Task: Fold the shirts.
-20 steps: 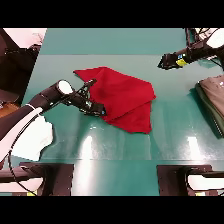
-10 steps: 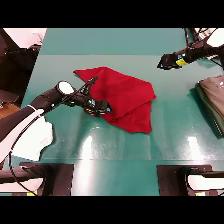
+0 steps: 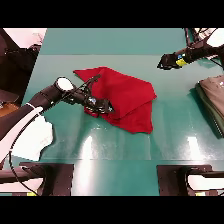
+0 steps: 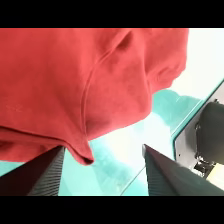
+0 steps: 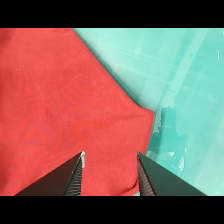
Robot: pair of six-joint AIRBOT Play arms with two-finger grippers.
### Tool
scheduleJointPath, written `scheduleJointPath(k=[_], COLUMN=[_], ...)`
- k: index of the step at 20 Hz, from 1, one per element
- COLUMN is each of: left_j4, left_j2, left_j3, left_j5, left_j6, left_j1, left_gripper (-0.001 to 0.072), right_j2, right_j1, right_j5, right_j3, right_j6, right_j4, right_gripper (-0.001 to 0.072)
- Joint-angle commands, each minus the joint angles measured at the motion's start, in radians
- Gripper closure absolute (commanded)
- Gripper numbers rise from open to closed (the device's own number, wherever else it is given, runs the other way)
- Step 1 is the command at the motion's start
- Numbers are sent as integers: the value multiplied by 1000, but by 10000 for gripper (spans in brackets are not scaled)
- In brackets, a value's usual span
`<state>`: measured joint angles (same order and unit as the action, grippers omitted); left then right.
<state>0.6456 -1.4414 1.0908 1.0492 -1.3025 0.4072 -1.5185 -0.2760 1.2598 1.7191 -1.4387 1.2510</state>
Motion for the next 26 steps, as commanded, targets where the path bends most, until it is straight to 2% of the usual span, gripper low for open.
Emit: scheduleJointPath(k=[1,7,15,18,26], left_j4=[3,68,-25,-84,-117], left_j2=[0,-3,-3,-2,-2], left_j3=[10,-34,-50,-50,-50], left_j5=[2,-13,-88,-68,27], left_j6=[0,-8,-5,27,50], left_j1=[0,0,0,0,0], left_gripper=[155,155,155,155,155], right_j2=[0,0,0,0,0], right_j1=[0,0,0,0,0], right_j5=[0,0,0,1,0], right_j3=[1,1,1,1,0], right_j6=[0,0,-1,-1,-1], right_j4=[0,-1,-2,-2,-1], right_gripper=[322,322,322,323,323])
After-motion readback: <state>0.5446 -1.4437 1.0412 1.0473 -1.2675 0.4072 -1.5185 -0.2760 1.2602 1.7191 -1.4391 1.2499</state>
